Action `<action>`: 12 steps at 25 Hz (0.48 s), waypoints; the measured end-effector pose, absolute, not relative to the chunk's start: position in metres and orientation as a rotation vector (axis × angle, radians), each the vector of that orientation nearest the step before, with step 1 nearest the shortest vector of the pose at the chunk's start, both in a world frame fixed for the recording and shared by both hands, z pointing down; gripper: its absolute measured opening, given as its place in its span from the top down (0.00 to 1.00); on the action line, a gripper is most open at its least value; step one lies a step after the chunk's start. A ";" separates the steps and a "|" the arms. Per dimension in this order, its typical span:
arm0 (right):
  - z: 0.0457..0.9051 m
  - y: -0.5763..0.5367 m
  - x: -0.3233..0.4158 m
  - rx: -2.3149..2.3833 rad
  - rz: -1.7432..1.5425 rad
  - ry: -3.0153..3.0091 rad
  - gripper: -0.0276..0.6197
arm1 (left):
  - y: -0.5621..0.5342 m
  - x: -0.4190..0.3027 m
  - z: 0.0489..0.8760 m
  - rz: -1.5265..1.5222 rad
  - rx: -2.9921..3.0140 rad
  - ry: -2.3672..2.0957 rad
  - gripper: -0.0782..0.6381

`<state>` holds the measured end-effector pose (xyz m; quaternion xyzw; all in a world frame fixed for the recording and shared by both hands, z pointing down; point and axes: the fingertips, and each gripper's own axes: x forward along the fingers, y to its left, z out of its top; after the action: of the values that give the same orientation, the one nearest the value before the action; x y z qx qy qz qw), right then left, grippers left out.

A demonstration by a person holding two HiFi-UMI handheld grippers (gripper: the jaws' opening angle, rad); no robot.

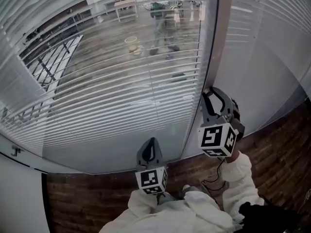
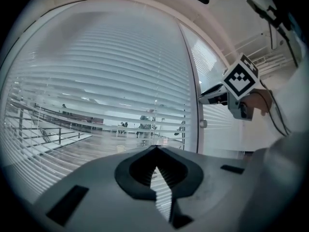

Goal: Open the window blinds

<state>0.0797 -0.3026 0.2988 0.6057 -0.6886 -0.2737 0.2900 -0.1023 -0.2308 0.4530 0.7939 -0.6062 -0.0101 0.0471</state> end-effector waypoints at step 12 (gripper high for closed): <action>0.307 -0.300 0.074 1.537 -0.940 -1.730 0.76 | -0.234 -0.106 0.456 -0.017 2.409 -1.891 0.89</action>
<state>0.0742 -0.2997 0.3074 0.5837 -0.6571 -0.3568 0.3166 -0.1055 -0.2336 0.4560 0.7861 -0.6169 -0.0056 0.0395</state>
